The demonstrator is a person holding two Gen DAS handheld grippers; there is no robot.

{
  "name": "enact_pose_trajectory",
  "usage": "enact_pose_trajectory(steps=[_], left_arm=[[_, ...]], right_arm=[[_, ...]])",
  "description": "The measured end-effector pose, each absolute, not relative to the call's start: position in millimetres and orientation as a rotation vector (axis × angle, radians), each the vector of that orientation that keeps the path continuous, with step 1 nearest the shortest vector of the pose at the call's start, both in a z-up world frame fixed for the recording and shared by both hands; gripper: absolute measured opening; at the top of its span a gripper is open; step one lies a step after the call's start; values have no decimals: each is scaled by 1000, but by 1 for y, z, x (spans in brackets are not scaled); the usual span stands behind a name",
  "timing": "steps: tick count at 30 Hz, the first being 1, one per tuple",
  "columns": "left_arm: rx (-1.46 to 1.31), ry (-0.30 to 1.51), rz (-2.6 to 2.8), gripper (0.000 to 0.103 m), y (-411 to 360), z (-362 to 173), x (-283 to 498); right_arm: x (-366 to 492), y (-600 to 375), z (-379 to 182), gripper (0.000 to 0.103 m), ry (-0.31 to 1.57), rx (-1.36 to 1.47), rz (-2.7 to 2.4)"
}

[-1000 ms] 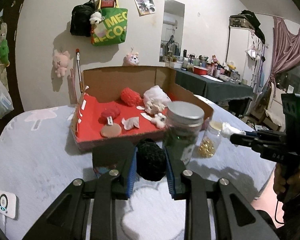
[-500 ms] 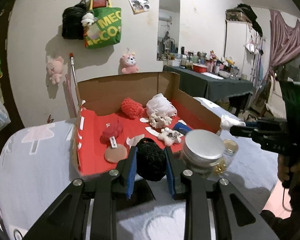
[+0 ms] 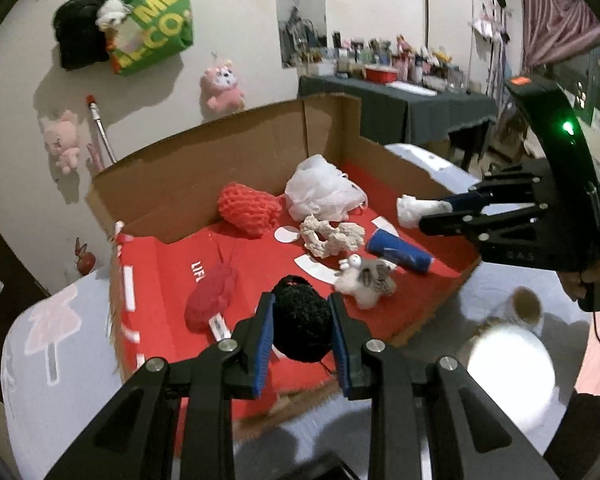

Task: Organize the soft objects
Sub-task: 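Carry the black pom-pom and white cloth with both grippers into the box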

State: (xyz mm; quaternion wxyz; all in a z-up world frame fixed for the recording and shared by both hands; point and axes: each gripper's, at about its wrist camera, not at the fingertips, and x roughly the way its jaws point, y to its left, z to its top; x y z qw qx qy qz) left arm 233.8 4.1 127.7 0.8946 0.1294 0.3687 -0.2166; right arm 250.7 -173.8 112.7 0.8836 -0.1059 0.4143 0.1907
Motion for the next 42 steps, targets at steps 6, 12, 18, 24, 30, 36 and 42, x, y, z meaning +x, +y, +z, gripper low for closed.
enact_pose_trajectory(steps=[6,12,18,24,30,36,42], left_arm=[[275,862,-451,28,-9,114,282],[288,935,-446,28,-20,95,311],[292,995,-421,28,-24,79,332],[282,1002,-407,28,-25,81,343],[309,1033,-396,29,-30,72,349],[308,1042,-385,31,-31,69,349],[310,1042,-380,31,-31,69,350]], right_arm=[[293,-158,97,19,958,-290,339],[327,-153,80,19,1041,-290,292],[345,-151,65,19,1088,-297,267],[355,-150,59,19,1091,-318,242],[359,-145,53,19,1104,-371,225],[358,-142,50,20,1112,-395,216],[361,-141,50,23,1115,-399,216]])
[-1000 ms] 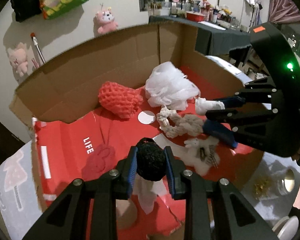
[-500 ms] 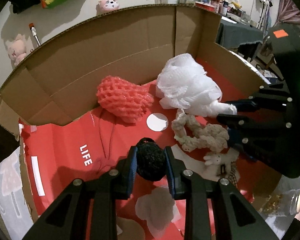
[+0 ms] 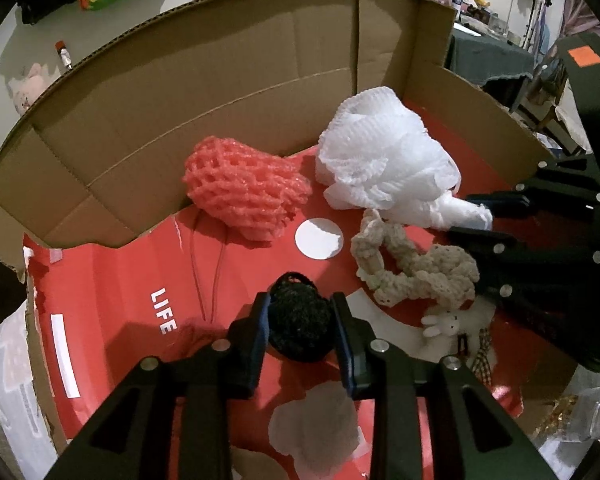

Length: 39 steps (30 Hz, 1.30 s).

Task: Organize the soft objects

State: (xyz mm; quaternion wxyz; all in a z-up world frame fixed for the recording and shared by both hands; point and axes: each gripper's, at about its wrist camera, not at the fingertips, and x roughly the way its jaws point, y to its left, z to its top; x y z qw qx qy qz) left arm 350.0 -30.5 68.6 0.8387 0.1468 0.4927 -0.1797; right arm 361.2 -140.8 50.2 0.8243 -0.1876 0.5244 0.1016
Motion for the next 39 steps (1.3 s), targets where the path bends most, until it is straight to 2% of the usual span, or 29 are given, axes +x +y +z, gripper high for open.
enact_pose_trajectory(steps=[6,9,13,16,22,27,32,34,39], left_arm=[[301,1046,-375,35,-32,62,359],[279,1045,-371,43,-29,65,359],[259,1027,-363,53,-23,75,355],[232,1001,-361,62,-17,86,348],[163,954,-322,81,1,107,330],[107,934,-284,93,14,115,311],[87,927,-233,97,23,116,285],[88,920,-212,100,26,116,277],[48,943,-186,101,32,110,267]], right_arm=[[365,-145,49,23,1116,-394,214],[361,-146,51,25,1111,-394,220],[351,-146,55,50,1100,-368,259],[342,-139,61,59,1062,-408,240],[328,-138,82,61,1014,-385,206],[309,-144,102,74,990,-313,203],[290,-144,117,81,994,-216,235],[287,-145,117,82,1003,-193,245],[275,-145,115,82,1008,-168,248]])
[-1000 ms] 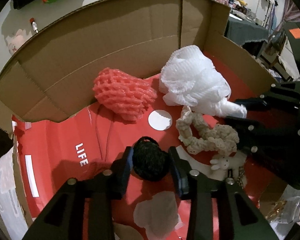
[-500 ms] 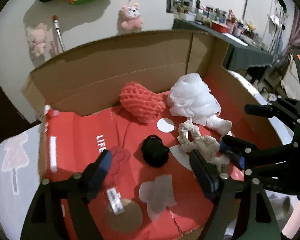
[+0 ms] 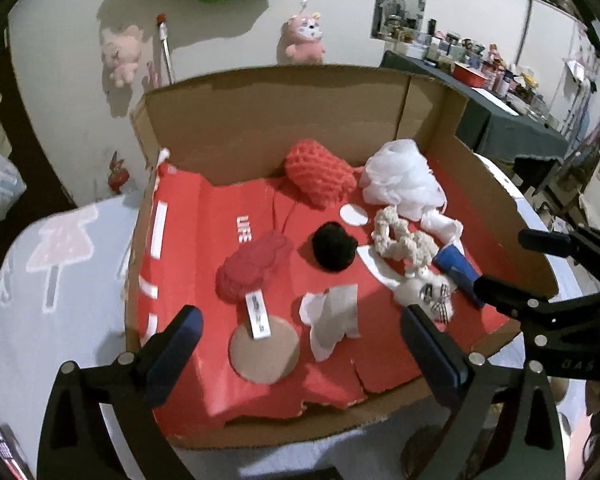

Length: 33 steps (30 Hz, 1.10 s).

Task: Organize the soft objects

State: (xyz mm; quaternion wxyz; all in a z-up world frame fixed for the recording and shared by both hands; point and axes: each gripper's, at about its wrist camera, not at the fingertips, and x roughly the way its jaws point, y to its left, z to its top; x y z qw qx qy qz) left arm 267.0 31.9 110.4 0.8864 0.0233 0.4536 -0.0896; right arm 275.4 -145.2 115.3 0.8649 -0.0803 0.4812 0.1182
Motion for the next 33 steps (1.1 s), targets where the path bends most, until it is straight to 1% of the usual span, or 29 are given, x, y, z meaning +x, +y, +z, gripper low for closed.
enact_pose_trajectory(steps=[18,33], left_arm=[[38,1000,-139,101,33,82,251],[8,1009,-116,101,43,78,250]], right_arm=[[257,-149,89,82,1033,-83,270],[257,-152,83,82,1029,-81,248]])
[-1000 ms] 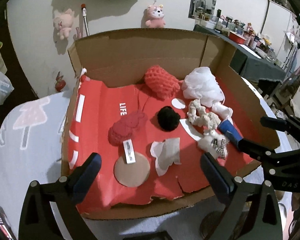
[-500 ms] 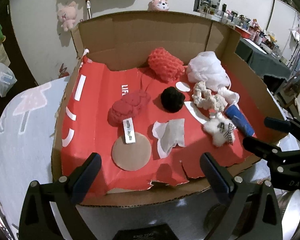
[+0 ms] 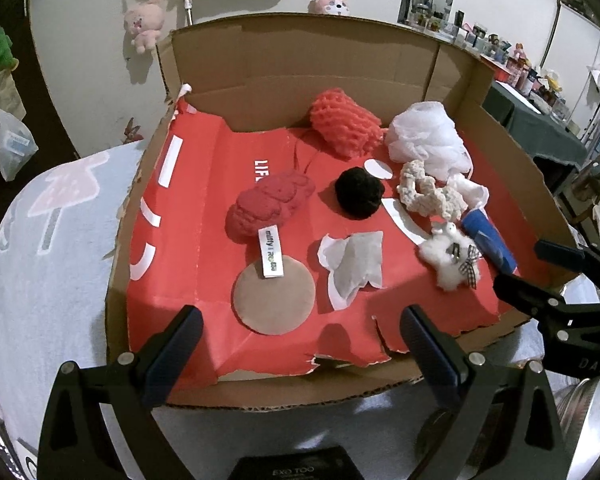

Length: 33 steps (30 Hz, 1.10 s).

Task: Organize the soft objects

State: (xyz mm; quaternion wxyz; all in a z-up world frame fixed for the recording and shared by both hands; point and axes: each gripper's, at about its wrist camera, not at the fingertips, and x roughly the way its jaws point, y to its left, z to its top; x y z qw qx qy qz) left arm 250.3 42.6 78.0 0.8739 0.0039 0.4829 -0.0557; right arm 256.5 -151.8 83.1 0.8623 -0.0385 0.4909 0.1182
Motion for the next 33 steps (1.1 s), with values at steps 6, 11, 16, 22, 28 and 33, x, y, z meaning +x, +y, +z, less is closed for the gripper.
enact_pose_trajectory(steps=[6,11,16,22,28,33], left_arm=[[23,1007,-105,101,42,78,250],[26,1009,-98,101,41,77,249],[22,1004,-92,101,42,77,250],[39,994,-84,101,40,77,250],[31,997,-81,101,41,77,251],[31,996,-79,101,40,77,250]], right_arm=[[256,-153,81,82,1039,-82,240],[255,-153,81,82,1041,-86,237],[256,-154,80,82,1044,-78,234],[256,-156,80,82,1046,-72,232],[256,-156,80,82,1047,-71,234],[256,-156,80,82,1046,-71,234]])
